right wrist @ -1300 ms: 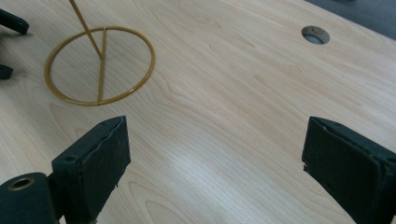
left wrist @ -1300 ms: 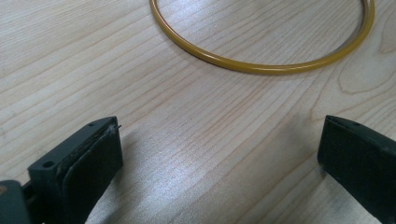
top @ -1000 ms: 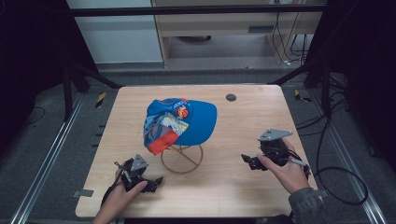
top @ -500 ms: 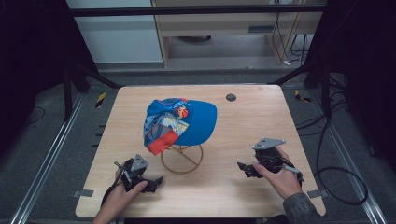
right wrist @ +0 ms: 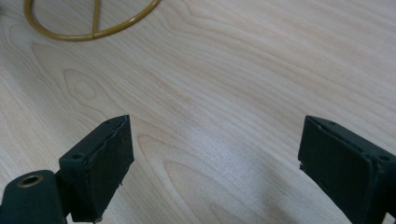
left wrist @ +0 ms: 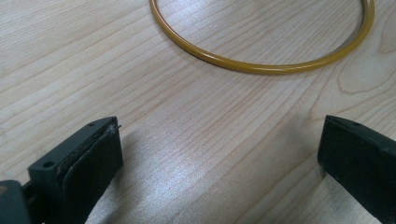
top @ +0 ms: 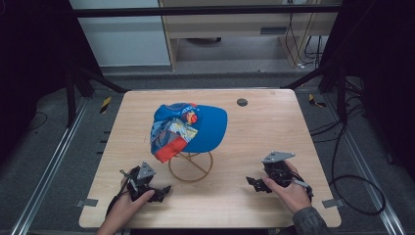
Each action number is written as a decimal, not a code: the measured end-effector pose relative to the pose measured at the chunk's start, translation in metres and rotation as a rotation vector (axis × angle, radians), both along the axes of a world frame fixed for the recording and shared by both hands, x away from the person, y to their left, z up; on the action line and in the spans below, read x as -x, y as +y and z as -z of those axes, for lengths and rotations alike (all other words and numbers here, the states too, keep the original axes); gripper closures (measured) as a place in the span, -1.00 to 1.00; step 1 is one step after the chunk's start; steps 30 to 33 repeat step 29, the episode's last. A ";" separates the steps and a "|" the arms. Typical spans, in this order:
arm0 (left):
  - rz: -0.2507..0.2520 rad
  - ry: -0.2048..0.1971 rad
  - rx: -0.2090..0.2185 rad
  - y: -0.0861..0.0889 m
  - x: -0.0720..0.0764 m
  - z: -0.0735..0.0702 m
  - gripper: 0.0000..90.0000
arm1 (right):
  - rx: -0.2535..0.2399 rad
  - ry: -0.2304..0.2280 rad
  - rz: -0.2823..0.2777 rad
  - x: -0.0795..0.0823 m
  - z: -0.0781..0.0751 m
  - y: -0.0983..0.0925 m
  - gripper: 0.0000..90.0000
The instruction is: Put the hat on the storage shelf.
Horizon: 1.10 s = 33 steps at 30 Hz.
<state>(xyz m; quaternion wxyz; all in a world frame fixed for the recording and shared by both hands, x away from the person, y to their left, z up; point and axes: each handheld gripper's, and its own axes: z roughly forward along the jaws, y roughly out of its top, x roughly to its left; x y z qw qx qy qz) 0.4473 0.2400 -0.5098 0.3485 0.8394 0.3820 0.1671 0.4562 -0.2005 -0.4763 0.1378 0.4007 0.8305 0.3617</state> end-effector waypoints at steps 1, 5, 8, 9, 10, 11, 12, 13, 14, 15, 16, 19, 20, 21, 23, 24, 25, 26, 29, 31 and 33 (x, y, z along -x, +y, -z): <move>0.001 0.001 0.001 0.000 0.000 0.000 -1.00 | -0.003 0.007 -0.001 0.001 0.002 0.000 -0.77; 0.003 0.001 -0.002 0.000 0.000 0.000 -1.00 | -0.002 0.024 0.002 0.002 0.010 0.003 -0.77; 0.003 0.002 -0.002 0.000 0.000 0.000 -1.00 | 0.009 0.029 0.009 0.001 0.015 0.005 -0.78; 0.003 0.001 -0.003 0.000 0.000 0.000 -1.00 | 0.009 0.027 0.011 0.001 0.016 0.005 -0.78; 0.003 0.002 -0.002 0.000 0.000 0.000 -1.00 | 0.009 0.027 0.016 0.000 0.018 0.006 -0.78; 0.003 0.001 -0.002 0.000 0.000 0.000 -1.00 | 0.013 0.026 0.021 -0.001 0.020 0.006 -0.79; 0.003 0.001 -0.002 0.000 0.000 0.000 -1.00 | 0.016 0.030 0.028 -0.002 0.021 0.007 -0.79; 0.003 0.002 -0.003 0.000 0.000 0.000 -1.00 | 0.025 0.029 0.031 -0.003 0.024 0.008 -0.79; 0.003 0.001 -0.002 0.000 0.000 0.000 -1.00 | 0.028 0.032 0.041 -0.004 0.025 0.010 -0.79; 0.003 0.001 -0.002 0.000 0.000 0.000 -1.00 | 0.034 0.028 0.045 -0.004 0.027 0.011 -0.80; 0.002 0.002 -0.002 0.000 0.000 0.000 -1.00 | 0.032 0.018 0.053 -0.004 0.028 0.011 -0.80; 0.003 0.002 -0.002 0.000 0.000 0.000 -1.00 | 0.041 0.006 0.058 -0.004 0.029 0.014 -0.80; 0.003 0.002 -0.002 0.000 0.000 0.000 -1.00 | 0.045 -0.001 0.061 -0.003 0.029 0.016 -0.81; 0.003 0.002 -0.002 0.000 0.000 0.000 -1.00 | 0.059 -0.017 0.058 -0.003 0.031 0.017 -0.83; 0.003 0.001 -0.002 0.000 0.000 0.000 -1.00 | 0.054 -0.035 0.070 -0.001 0.033 0.019 -0.88; 0.003 0.001 -0.002 0.000 0.000 0.000 -1.00 | 0.047 -0.050 0.075 0.000 0.035 0.019 -0.90; 0.003 0.002 -0.002 0.000 0.000 0.000 -1.00 | 0.040 -0.057 0.085 0.001 0.036 0.020 -0.90; 0.002 0.001 -0.003 0.000 0.000 0.000 -1.00 | 0.040 -0.058 0.087 0.001 0.036 0.020 -0.90; 0.004 0.002 -0.003 0.000 0.000 0.000 -1.00 | 0.040 -0.059 0.092 0.001 0.036 0.020 -0.90; 0.004 0.002 -0.003 0.000 0.000 0.000 -1.00 | 0.040 -0.059 0.092 0.001 0.036 0.020 -0.90; 0.004 0.002 -0.003 0.000 0.000 0.000 -1.00 | 0.040 -0.059 0.092 0.001 0.036 0.020 -0.90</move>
